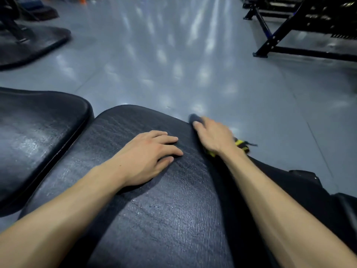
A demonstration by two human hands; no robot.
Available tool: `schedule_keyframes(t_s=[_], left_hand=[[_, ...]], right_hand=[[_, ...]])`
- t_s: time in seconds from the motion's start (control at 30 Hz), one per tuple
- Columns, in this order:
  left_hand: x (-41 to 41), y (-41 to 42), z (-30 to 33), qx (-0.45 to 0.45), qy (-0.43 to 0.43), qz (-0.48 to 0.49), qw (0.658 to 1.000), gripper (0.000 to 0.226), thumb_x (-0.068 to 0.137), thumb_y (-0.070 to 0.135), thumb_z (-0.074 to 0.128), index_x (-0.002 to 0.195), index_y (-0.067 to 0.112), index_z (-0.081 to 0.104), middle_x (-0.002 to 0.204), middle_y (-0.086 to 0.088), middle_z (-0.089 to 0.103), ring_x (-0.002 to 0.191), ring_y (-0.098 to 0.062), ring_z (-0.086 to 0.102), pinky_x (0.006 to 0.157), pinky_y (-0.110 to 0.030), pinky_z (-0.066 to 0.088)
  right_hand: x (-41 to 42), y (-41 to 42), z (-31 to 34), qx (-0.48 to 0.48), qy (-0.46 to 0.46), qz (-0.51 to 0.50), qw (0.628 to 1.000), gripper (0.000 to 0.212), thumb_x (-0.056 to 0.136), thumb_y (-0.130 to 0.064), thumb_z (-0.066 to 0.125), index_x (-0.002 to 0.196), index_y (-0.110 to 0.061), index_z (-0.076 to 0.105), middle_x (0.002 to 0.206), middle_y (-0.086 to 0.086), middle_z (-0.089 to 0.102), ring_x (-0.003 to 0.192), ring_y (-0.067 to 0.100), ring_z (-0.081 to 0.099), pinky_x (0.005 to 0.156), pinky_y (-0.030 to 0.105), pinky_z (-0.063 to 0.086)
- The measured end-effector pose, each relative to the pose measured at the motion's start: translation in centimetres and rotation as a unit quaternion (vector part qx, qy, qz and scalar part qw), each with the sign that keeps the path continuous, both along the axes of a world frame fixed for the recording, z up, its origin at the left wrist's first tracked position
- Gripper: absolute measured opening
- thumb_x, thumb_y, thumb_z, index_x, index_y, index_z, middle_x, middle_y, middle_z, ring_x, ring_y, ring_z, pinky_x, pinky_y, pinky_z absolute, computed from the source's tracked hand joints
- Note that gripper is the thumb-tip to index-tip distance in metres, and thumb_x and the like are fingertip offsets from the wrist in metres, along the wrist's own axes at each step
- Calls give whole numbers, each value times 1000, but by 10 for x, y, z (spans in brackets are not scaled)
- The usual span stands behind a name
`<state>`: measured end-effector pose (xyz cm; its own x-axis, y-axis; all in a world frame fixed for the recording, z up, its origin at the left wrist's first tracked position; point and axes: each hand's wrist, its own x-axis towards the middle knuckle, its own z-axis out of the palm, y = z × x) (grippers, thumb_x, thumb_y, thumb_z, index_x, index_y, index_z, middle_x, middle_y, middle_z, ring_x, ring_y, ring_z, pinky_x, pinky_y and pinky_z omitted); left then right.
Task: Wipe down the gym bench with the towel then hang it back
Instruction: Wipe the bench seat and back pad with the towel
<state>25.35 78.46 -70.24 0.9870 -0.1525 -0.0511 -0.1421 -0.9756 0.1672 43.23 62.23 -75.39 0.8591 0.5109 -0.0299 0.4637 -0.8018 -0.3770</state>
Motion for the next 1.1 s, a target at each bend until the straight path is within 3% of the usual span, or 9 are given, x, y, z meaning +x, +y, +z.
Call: schedule_keyframes(t_s=[0.17,0.23,0.37,0.47,0.53,0.6,0.77,0.9,1.1], left_hand=[[0,23,2,6,-13,7,1000,36,104,42,41,138,48,53,158,17,39,149,-14,28,119,-38,26],[-2,32,2,-9,-21,12,1000,36,104,41,45,137,47,55,157,17,40,149,-14,28,120,-38,26],[-12,41,0,-12,-22,9,1000,38,103,41,45,139,48,52,158,18,38,150,-13,25,121,-37,24],[-24,47,1,-15,-20,8,1000,38,103,41,44,140,48,51,159,17,37,151,-14,24,122,-37,23],[-33,47,3,-9,-21,11,1000,38,103,41,44,140,48,51,159,17,37,151,-14,24,123,-37,22],[-43,47,5,-6,-23,14,1000,39,104,40,44,141,48,51,159,17,37,151,-15,24,124,-33,18],[-58,39,12,-17,-34,11,999,36,104,34,46,138,41,58,156,10,45,145,-10,29,108,-7,2],[-65,33,14,-5,-20,36,999,38,104,36,45,139,44,55,157,12,42,147,-16,29,117,-26,19],[-103,39,24,37,15,77,996,41,104,37,44,144,46,48,160,13,36,149,-19,27,120,-35,26]], right_hand=[[-16,60,13,25,-39,67,997,42,102,-56,33,128,-30,53,122,13,70,111,37,64,79,43,41],[-10,32,9,17,-24,54,998,43,97,-65,34,125,-38,53,120,8,71,110,35,64,81,42,44],[2,-44,-3,-27,34,-45,998,51,87,-77,29,100,-36,57,107,6,74,104,34,67,88,43,51],[-10,-103,-14,-51,39,-114,991,62,82,-79,24,101,-31,59,107,7,74,97,33,63,83,44,48],[-19,-123,-21,-45,25,-137,989,51,89,-73,27,104,-34,57,106,5,74,92,31,59,75,41,40],[-24,-123,-26,-39,4,-146,989,43,101,-58,33,117,-28,59,114,11,73,103,36,63,76,40,37],[-52,-117,-25,6,-53,-148,988,36,106,-36,38,117,-8,59,119,23,68,113,44,58,97,49,38],[-75,-120,-26,7,-61,-131,990,50,109,-33,38,152,-7,41,155,17,46,146,34,37,120,52,22],[-78,-121,-20,-9,-57,-117,991,53,106,-43,38,149,-12,42,149,13,51,139,32,44,116,50,26]])
